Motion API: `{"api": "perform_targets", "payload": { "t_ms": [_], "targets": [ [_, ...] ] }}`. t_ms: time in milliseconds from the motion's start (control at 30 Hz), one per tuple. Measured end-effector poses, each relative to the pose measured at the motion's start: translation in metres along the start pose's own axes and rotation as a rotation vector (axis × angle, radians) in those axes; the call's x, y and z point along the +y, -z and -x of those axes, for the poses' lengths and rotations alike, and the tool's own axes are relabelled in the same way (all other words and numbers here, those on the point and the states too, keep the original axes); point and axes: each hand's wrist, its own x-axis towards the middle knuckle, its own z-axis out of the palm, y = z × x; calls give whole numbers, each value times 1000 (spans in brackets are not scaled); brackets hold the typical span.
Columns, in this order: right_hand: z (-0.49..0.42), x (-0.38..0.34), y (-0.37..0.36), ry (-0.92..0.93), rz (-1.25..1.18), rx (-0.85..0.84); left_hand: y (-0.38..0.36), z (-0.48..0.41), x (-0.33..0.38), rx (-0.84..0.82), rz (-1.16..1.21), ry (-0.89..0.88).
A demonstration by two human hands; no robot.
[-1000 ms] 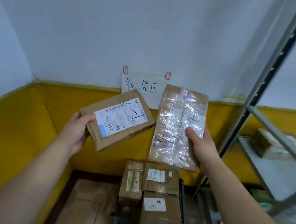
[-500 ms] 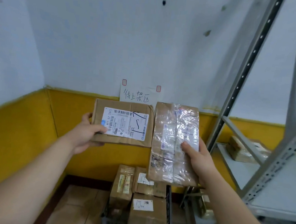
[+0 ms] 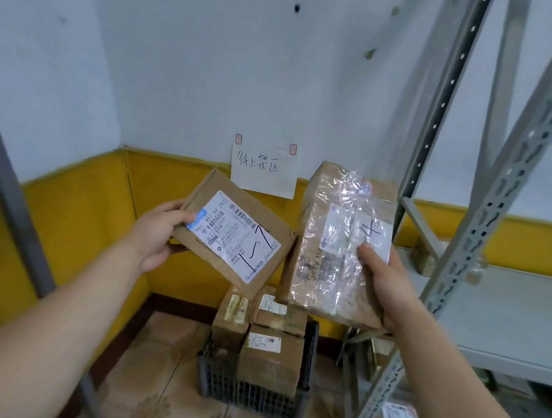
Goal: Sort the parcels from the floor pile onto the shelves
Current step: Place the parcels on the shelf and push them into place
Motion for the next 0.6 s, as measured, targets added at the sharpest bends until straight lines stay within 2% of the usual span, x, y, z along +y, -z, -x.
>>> {"api": "perform_targets", "payload": {
  "t_ms": [200,333,433,533,600],
  "targets": [
    [51,2,8,9,94,-31,-9,38,-13,161,259,-70],
    [83,1,3,2,81,-49,-14,62,-11,64,208,-84],
    [105,-1,-1,42,93,-27,-12,78,-4,66,134,-137],
    [131,-3,-4,86,111,5,-7,97,4,71,110,-126],
    [150,-1,-6,98,135,37,-3,113,7,-3,66,-96]
  ]
}}
